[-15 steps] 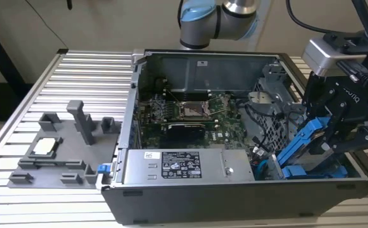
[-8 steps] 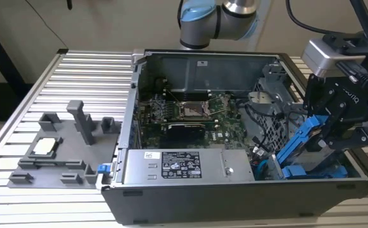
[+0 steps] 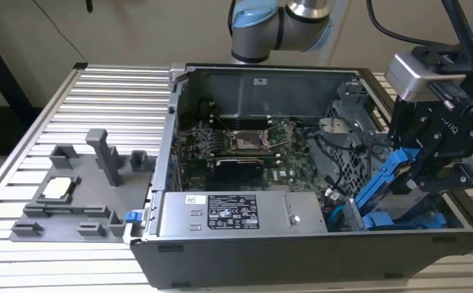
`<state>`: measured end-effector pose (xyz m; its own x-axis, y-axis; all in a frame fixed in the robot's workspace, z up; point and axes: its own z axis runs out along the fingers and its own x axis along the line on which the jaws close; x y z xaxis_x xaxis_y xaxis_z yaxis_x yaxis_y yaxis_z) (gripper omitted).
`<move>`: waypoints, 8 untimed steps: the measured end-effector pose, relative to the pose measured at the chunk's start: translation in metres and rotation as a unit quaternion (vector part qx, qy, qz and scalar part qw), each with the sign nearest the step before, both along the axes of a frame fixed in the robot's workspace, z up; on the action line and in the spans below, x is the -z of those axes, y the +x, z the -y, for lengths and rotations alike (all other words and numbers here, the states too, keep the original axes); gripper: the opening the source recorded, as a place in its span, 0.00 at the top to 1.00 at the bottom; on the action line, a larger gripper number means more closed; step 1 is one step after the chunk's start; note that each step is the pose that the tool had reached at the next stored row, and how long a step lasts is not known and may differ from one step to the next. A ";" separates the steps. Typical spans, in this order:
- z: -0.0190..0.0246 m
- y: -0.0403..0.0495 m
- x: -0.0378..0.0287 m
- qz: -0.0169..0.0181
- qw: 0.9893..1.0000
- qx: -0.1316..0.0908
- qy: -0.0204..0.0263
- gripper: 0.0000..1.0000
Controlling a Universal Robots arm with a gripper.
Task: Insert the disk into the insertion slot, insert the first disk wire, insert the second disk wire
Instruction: 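Insert the disk into the insertion slot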
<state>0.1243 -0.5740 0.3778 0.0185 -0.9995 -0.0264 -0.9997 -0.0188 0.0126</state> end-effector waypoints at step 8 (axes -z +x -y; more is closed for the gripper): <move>0.0000 0.0000 -0.0038 0.000 1.000 0.000 0.000 0.60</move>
